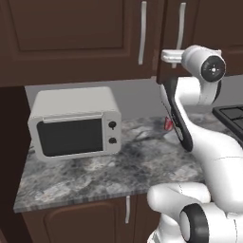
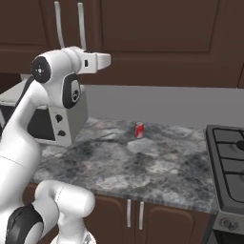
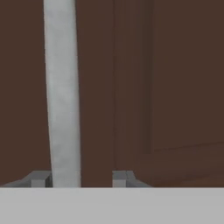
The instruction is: Pick the dish brush and sponge from the cabinet and place them on the counter.
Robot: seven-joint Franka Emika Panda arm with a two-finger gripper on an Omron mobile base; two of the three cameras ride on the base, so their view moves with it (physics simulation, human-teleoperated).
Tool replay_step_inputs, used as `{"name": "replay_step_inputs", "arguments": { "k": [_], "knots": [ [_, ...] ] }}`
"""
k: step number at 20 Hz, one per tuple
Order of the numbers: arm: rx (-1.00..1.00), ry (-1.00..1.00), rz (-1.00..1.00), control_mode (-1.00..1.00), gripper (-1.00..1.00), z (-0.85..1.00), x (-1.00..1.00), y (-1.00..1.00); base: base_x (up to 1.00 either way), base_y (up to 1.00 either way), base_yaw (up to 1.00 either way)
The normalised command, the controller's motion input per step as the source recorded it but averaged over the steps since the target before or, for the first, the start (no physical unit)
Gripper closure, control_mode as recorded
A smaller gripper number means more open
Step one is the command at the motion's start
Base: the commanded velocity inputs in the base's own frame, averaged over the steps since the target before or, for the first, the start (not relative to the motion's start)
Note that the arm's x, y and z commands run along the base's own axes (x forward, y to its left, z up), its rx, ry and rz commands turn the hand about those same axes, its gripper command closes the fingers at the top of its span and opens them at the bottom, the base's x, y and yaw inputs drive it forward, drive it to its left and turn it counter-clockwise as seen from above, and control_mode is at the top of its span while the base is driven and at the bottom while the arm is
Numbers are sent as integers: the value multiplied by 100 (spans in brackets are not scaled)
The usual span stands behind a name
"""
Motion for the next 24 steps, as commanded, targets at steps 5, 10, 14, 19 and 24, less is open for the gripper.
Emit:
{"name": "replay_step_inputs", "arguments": {
  "k": [5,10,14,19,24],
  "knots": [
    [7,9,-3,-100,100,42,-52,-71,0,0,0],
    [9,3,0,-100,100,34,-61,-80,0,0,0],
    [12,0,0,-100,100,33,-69,-83,0,0,0],
    [12,0,0,-100,100,32,-69,-83,0,0,0],
    [11,0,0,-100,100,35,-53,-71,0,0,0]
  ]
}}
